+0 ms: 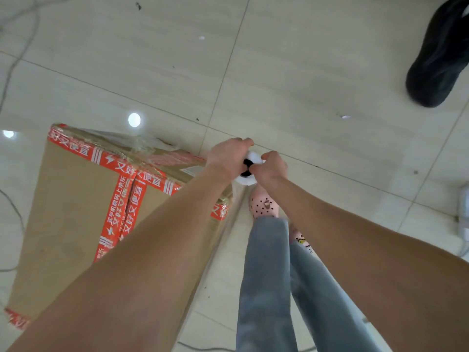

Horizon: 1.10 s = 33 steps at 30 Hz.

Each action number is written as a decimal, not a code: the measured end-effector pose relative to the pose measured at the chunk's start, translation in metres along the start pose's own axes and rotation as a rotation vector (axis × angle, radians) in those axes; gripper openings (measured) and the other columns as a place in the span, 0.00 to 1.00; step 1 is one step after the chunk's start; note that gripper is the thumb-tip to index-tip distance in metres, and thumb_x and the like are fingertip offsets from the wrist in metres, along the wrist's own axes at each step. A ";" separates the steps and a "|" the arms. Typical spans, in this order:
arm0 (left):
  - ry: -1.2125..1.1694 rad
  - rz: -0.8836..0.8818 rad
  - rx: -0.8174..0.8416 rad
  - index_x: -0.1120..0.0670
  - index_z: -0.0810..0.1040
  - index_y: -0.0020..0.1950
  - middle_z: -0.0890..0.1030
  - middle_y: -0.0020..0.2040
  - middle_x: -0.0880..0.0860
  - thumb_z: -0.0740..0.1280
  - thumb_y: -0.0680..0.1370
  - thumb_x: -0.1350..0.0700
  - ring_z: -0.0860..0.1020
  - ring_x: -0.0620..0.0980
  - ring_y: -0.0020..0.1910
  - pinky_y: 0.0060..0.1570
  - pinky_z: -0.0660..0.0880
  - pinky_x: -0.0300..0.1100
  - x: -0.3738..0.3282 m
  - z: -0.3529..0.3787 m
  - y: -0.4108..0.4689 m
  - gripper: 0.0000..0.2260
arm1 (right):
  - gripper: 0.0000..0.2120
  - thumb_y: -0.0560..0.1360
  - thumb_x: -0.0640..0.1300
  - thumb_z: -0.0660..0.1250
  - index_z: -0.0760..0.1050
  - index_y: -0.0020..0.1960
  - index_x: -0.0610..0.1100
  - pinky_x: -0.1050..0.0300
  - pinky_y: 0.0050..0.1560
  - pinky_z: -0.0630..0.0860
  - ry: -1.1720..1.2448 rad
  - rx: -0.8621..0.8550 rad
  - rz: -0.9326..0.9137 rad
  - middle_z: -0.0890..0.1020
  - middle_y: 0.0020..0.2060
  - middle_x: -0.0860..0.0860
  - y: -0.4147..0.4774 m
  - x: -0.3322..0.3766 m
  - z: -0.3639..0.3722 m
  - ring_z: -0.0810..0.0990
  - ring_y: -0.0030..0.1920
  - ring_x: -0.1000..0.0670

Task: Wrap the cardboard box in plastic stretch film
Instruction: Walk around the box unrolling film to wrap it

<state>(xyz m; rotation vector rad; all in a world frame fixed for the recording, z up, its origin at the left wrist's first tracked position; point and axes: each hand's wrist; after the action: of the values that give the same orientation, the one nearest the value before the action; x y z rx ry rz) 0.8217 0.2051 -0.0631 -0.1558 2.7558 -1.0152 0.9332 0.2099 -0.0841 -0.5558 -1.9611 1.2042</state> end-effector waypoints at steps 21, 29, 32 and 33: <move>-0.300 -0.223 0.049 0.56 0.75 0.53 0.79 0.46 0.55 0.68 0.71 0.57 0.77 0.55 0.45 0.39 0.74 0.44 0.066 -0.029 0.057 0.11 | 0.29 0.70 0.43 0.68 0.66 0.69 0.52 0.59 0.34 0.70 -0.028 0.001 0.001 0.76 0.55 0.48 0.022 0.084 0.029 0.75 0.44 0.48; -0.296 -0.228 0.008 0.56 0.75 0.34 0.72 0.31 0.51 0.63 0.69 0.63 0.75 0.56 0.35 0.30 0.66 0.40 0.074 -0.042 0.067 0.05 | 0.34 0.69 0.44 0.70 0.60 0.71 0.48 0.60 0.32 0.68 0.008 -0.088 0.062 0.73 0.46 0.50 0.028 0.103 0.032 0.75 0.41 0.48; -0.420 -0.338 -0.007 0.58 0.73 0.36 0.71 0.31 0.52 0.65 0.71 0.60 0.72 0.54 0.34 0.29 0.65 0.41 0.078 -0.046 0.067 0.04 | 0.34 0.71 0.44 0.69 0.58 0.73 0.51 0.56 0.37 0.76 0.144 -0.031 0.139 0.73 0.51 0.48 0.026 0.109 0.036 0.76 0.43 0.48; -0.468 -0.387 0.005 0.59 0.74 0.38 0.73 0.31 0.53 0.65 0.71 0.60 0.73 0.54 0.34 0.28 0.67 0.41 0.080 -0.046 0.067 0.04 | 0.33 0.72 0.43 0.68 0.58 0.73 0.52 0.55 0.39 0.77 0.140 -0.025 0.136 0.74 0.52 0.47 0.027 0.112 0.037 0.77 0.44 0.47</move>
<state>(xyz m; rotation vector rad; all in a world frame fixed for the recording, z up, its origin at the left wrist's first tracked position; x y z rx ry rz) 0.7319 0.2721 -0.0845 -0.8375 2.3363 -0.9198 0.8338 0.2784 -0.0759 -0.7762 -1.8467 1.1910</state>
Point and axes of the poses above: each hand's wrist, its own y-axis towards the middle knuckle, its own z-axis out of the palm, x = y × z
